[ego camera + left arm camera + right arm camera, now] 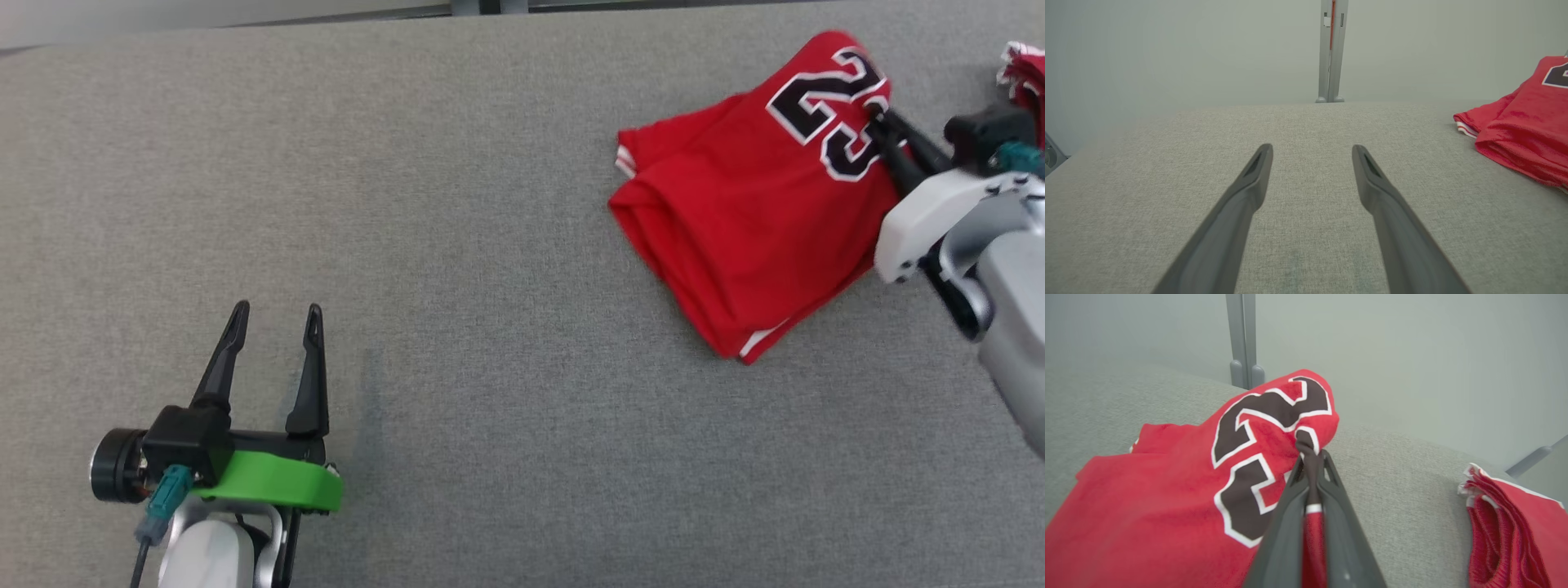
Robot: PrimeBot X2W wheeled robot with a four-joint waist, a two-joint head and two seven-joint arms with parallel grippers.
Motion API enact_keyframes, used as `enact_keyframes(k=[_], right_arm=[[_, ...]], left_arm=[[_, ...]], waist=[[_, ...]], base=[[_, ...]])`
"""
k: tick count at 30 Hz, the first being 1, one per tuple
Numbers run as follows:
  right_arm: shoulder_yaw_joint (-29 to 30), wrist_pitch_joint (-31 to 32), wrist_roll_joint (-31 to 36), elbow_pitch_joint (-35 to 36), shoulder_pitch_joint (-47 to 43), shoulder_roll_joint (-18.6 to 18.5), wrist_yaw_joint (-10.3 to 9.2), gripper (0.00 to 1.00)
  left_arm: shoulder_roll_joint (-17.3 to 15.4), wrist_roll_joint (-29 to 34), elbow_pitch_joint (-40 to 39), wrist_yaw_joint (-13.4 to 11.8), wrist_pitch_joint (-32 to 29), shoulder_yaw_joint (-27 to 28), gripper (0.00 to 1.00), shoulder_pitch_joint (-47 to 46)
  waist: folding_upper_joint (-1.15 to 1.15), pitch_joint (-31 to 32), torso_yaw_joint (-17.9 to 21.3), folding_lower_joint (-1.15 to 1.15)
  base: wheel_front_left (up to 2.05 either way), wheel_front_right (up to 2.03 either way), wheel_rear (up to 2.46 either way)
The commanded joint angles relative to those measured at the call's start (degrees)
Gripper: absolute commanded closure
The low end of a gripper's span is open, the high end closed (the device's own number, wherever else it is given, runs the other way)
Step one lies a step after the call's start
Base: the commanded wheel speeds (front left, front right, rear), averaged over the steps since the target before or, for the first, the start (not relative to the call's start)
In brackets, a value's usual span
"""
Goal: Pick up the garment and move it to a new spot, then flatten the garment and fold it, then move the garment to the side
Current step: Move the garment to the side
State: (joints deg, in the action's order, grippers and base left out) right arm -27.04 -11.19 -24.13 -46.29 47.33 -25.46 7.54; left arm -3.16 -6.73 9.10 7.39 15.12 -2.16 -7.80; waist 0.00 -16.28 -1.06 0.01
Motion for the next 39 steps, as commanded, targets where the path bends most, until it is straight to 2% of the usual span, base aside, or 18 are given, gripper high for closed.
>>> enact_keyframes(k=[1,9,16,25,29,30,31,32,39], right_arm=[[-0.3,0.4,-0.5,1.1,1.9,-1.7,-0.12,1.0],[0.6,1.8,-2.7,6.6,8.7,-11.9,-0.12,1.0],[2.8,4.5,-4.9,9.0,12.1,-19.2,-0.12,1.0],[2.3,7.8,-5.1,4.2,17.1,-25.6,-0.13,1.0],[1.8,8.0,-4.1,-0.8,19.7,-26.4,-0.13,1.0],[1.9,7.5,-3.8,-1.9,20.5,-26.3,-0.13,0.68],[1.9,7.1,-3.4,-3.2,21.2,-25.9,-0.13,0.11],[1.9,7.1,-3.1,-4.5,21.6,-25.7,-0.13,0.0],[0.7,1.6,0.3,-10.3,24.3,-23.3,-0.12,0.0]], left_arm=[[-0.9,0.5,-0.7,0.2,0.0,-0.2,0.0,-1.8],[-4.1,1.6,-2.6,0.2,0.0,-2.0,0.0,-6.1],[-6.3,2.0,-4.4,0.2,0.0,-3.0,0.0,-7.3],[-7.7,1.7,-5.8,0.2,0.0,-4.6,0.0,-7.6],[-7.9,1.5,-5.9,0.2,-0.1,-4.9,0.0,-8.0],[-7.9,1.5,-5.9,0.2,-0.1,-5.0,0.0,-8.1],[-7.9,1.5,-5.9,0.1,-0.1,-5.0,0.0,-8.2],[-7.8,1.5,-5.9,0.1,-0.1,-5.1,0.0,-8.2],[-7.6,1.2,-5.3,0.1,-0.1,-4.7,0.0,-7.5]], waist=[[0.0,-6.5,4.7,-0.01],[0.0,-14.0,10.4,-0.01],[0.0,-16.9,12.7,-0.01],[0.0,-18.9,12.4,-0.01],[0.0,-19.4,11.9,-0.01],[0.0,-19.4,11.7,-0.01],[0.0,-19.5,11.6,-0.01],[0.0,-19.5,11.5,-0.01],[0.0,-18.1,10.9,-0.01]], base=[[0.0,0.0,0.0],[0.0,0.0,0.0],[0.0,0.0,0.0],[0.0,0.0,0.0],[0.0,0.0,0.0],[0.0,0.0,0.0],[0.0,0.0,0.0],[0.0,0.0,0.0],[0.0,0.0,0.0]])
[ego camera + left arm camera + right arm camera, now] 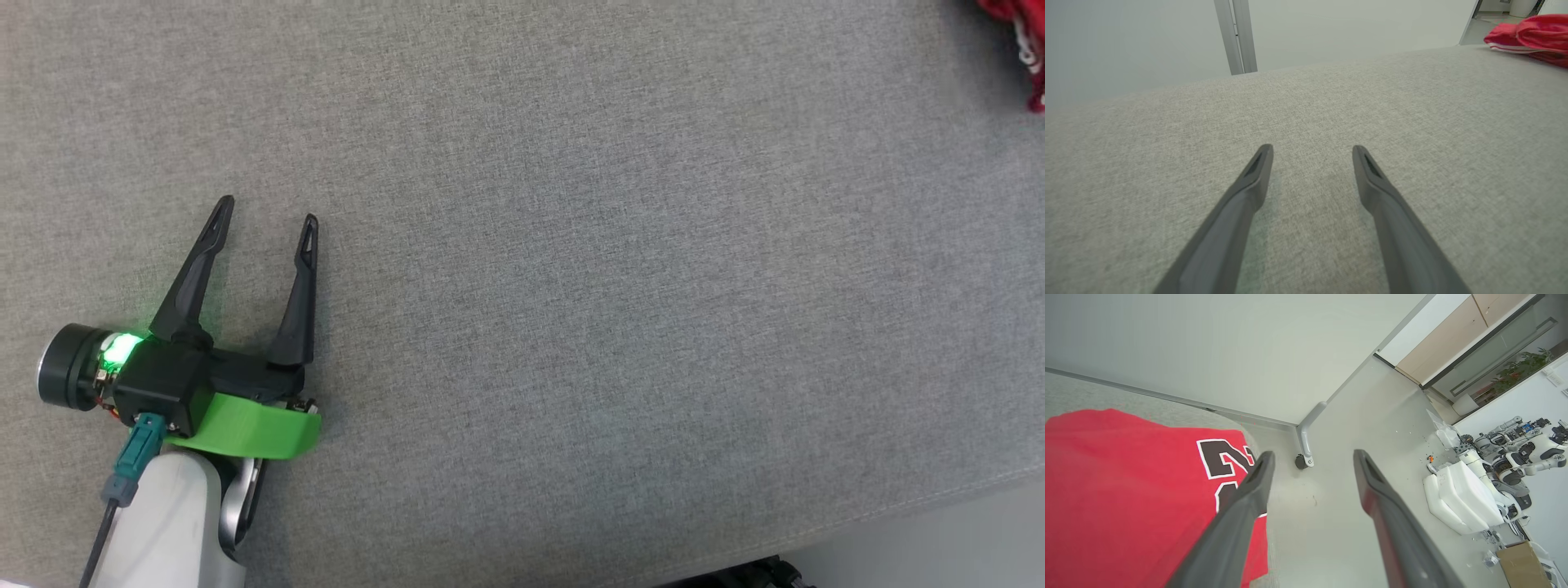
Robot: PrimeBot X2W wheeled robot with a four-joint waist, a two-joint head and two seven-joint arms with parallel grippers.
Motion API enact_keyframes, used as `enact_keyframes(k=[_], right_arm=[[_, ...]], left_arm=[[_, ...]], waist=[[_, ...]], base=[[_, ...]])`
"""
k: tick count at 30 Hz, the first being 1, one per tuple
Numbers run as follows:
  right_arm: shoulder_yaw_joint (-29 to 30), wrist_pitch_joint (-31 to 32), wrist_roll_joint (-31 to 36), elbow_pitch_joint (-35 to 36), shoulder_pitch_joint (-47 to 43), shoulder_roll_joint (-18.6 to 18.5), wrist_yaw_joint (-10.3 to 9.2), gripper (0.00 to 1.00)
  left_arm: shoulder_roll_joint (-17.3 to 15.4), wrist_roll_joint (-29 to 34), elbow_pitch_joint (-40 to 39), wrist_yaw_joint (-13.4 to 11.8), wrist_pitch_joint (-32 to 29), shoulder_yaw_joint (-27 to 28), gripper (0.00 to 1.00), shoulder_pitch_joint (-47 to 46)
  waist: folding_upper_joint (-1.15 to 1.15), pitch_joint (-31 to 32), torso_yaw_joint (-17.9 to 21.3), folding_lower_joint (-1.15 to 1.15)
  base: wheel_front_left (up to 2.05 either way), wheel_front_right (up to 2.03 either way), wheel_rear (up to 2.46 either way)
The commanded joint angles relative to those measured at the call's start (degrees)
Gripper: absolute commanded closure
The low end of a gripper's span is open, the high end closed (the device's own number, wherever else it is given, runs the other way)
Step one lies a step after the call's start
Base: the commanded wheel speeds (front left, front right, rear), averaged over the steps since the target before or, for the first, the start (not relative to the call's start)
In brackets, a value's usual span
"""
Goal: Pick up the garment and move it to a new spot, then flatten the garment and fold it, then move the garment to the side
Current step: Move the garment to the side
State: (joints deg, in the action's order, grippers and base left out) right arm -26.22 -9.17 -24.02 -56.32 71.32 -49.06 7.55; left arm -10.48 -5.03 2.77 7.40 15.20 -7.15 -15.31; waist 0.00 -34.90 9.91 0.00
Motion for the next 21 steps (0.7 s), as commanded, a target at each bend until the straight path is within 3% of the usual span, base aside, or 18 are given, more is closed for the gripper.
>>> enact_keyframes(k=[1,8,13,21], right_arm=[[-0.1,-1.1,0.3,-0.6,0.7,0.9,-0.14,0.0],[0.1,-5.2,-0.5,0.4,0.3,5.3,-0.13,0.0],[1.5,-6.0,0.0,8.1,-4.6,9.5,-0.13,0.0],[8.5,-6.0,3.2,22.3,-20.9,18.7,-0.13,0.0]], left_arm=[[-0.2,-0.5,1.2,0.1,-0.1,0.4,0.0,0.2],[0.8,-0.8,1.9,-0.4,-0.1,1.6,0.0,1.8],[1.8,-1.8,2.4,-1.3,-0.1,4.4,0.0,4.5],[3.3,-2.9,3.0,-2.0,-0.1,9.0,0.0,10.9]], waist=[[0.0,0.8,-0.1,0.0],[0.0,5.2,-0.2,0.0],[0.0,11.1,-0.1,0.0],[0.0,19.6,-0.5,0.0]], base=[[0.0,0.0,0.0],[0.0,0.0,0.0],[0.0,0.0,0.0],[0.0,0.0,0.0]])
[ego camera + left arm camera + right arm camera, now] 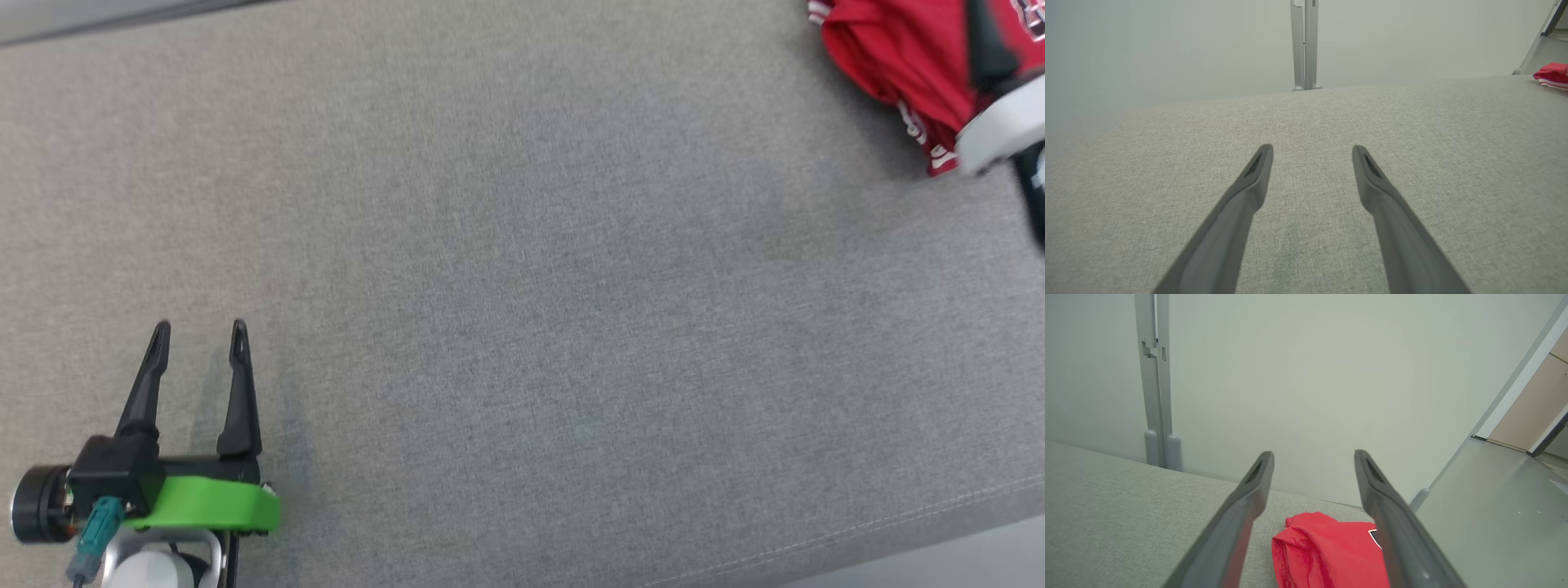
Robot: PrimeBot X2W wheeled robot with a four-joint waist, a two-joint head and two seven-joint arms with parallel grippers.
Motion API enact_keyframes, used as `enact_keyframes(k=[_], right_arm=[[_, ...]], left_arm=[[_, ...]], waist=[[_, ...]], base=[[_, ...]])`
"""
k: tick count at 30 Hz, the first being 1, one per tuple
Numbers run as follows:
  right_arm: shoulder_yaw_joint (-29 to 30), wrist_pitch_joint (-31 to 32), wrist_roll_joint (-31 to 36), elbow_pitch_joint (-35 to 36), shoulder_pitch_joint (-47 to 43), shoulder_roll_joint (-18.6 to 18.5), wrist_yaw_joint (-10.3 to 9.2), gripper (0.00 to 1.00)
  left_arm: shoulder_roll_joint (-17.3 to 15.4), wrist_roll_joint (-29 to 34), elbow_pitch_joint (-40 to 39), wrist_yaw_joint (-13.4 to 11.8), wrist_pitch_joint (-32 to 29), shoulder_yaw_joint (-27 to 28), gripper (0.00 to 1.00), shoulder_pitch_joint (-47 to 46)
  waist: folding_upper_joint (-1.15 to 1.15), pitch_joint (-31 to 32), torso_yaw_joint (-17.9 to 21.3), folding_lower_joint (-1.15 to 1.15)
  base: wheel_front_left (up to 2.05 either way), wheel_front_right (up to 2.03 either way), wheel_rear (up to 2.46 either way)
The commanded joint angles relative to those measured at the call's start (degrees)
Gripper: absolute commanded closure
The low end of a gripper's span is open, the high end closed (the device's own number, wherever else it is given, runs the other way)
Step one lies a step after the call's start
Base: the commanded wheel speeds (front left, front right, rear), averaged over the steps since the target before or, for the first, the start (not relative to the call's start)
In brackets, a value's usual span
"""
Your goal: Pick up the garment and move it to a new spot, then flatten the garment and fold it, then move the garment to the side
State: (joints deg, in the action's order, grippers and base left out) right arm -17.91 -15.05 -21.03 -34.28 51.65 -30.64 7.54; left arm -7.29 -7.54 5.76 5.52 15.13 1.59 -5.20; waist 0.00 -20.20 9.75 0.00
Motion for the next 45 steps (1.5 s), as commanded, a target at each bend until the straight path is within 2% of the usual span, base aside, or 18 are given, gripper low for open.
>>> enact_keyframes(k=[1,9,20,32,45], right_arm=[[0.9,-0.1,0.8,1.7,-3.7,1.8,-0.12,0.0],[6.9,-0.1,2.3,9.8,-18.7,10.6,-0.12,0.0],[12.4,-0.1,4.4,19.0,-38.1,18.1,-0.12,0.0],[15.8,-0.1,7.0,26.3,-51.5,23.1,-0.11,0.0],[16.0,-0.1,7.7,27.4,-54.2,25.1,-0.11,0.0]], left_arm=[[0.3,-0.5,0.2,-0.2,0.0,0.7,0.0,1.7],[2.0,-0.3,1.5,0.3,0.0,1.9,0.0,5.3],[3.4,-0.3,4.2,1.0,0.0,2.0,0.0,7.7],[3.7,0.5,5.3,1.5,0.0,2.8,0.0,9.3],[3.9,0.0,5.9,1.8,0.0,3.5,0.0,9.9]], waist=[[0.0,6.1,-0.4,0.0],[0.0,11.3,-2.9,0.0],[0.0,17.4,-6.3,0.0],[0.0,21.1,-8.7,0.0],[0.0,21.9,-9.4,0.0]], base=[[0.0,0.0,0.0],[0.0,0.0,0.0],[0.0,0.0,0.0],[0.0,0.0,0.0],[0.0,0.0,0.0]])
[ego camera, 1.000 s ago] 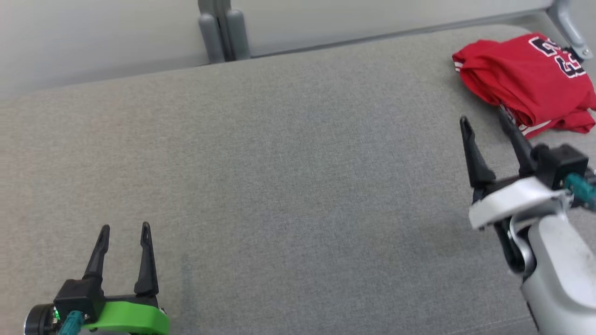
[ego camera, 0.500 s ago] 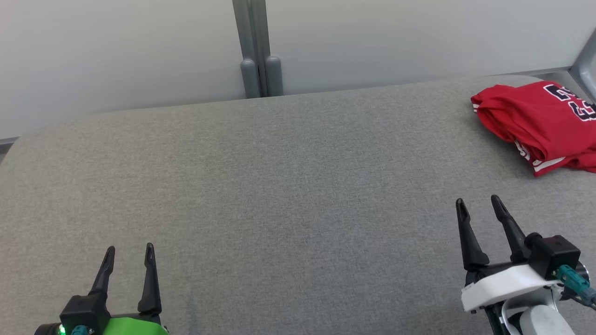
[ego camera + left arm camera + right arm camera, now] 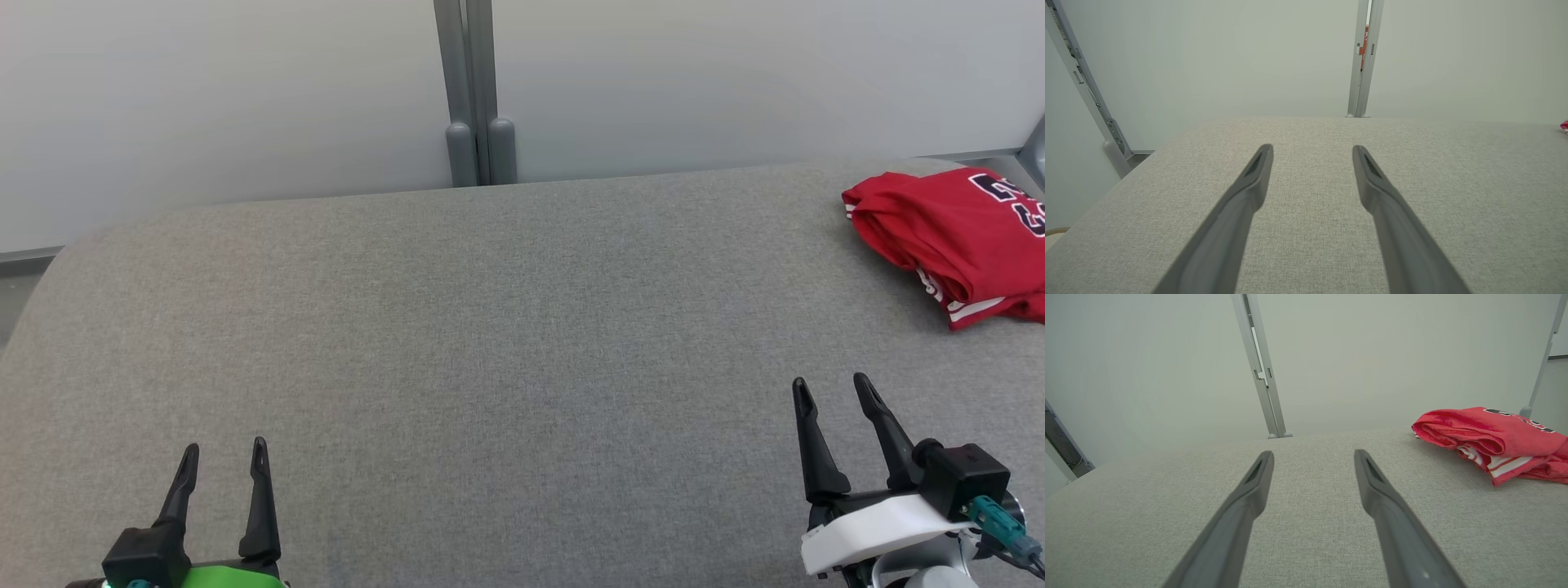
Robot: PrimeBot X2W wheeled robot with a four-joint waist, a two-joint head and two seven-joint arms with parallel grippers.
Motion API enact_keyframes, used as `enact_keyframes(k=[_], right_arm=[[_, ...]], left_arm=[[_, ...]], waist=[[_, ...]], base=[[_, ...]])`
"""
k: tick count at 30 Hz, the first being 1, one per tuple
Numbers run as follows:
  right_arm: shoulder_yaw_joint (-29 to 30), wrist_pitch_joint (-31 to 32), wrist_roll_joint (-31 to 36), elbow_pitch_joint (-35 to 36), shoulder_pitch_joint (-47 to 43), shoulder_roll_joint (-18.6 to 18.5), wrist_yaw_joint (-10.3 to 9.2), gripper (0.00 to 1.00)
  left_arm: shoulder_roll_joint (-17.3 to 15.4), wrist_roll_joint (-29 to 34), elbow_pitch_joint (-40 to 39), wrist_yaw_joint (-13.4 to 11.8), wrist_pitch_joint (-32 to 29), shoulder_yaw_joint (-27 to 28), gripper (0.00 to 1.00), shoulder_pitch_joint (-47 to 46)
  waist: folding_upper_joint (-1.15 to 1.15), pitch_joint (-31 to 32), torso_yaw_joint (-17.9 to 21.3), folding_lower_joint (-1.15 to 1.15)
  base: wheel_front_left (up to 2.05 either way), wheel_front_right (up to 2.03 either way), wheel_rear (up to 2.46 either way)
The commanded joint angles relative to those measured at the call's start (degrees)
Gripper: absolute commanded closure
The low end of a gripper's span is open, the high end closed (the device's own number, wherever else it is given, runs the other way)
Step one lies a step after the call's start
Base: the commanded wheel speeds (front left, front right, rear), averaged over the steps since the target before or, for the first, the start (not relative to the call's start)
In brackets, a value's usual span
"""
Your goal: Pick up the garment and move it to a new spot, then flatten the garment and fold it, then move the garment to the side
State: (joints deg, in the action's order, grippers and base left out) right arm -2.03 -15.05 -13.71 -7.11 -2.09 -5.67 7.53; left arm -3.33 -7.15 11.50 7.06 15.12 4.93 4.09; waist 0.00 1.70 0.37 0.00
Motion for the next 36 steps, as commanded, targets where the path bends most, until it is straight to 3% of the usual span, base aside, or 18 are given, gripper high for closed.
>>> enact_keyframes(k=[1,6,7,12,36], right_arm=[[0.1,-0.1,0.4,0.3,-0.5,0.2,-0.1,0.0],[-0.1,-0.1,0.4,0.4,-0.7,0.2,-0.1,0.0],[-0.1,0.0,0.1,-0.1,0.0,0.1,0.01,1.0],[-0.4,0.1,0.0,-2.5,-1.1,0.5,0.01,1.0],[1.5,5.9,-24.0,-3.8,1.7,0.7,-0.01,1.0]], left_arm=[[0.0,-0.5,0.1,0.3,0.0,0.1,0.0,0.8],[0.0,-1.0,-0.1,0.3,0.0,0.6,0.0,0.9],[0.1,-0.8,0.1,0.1,0.0,0.5,1.0,0.1],[0.8,-0.9,2.8,0.0,0.0,0.4,1.0,0.3],[0.7,-25.9,2.8,0.2,-6.5,0.8,1.0,-3.1]], waist=[[0.0,0.1,0.0,0.0],[0.0,0.2,0.1,0.0],[0.0,0.2,0.1,0.0],[0.0,0.2,0.1,0.0],[0.0,-0.2,0.0,0.0]], base=[[0.0,0.0,0.0],[0.0,0.0,0.0],[0.0,0.0,0.0],[0.0,0.0,0.0],[0.0,0.0,0.0]])
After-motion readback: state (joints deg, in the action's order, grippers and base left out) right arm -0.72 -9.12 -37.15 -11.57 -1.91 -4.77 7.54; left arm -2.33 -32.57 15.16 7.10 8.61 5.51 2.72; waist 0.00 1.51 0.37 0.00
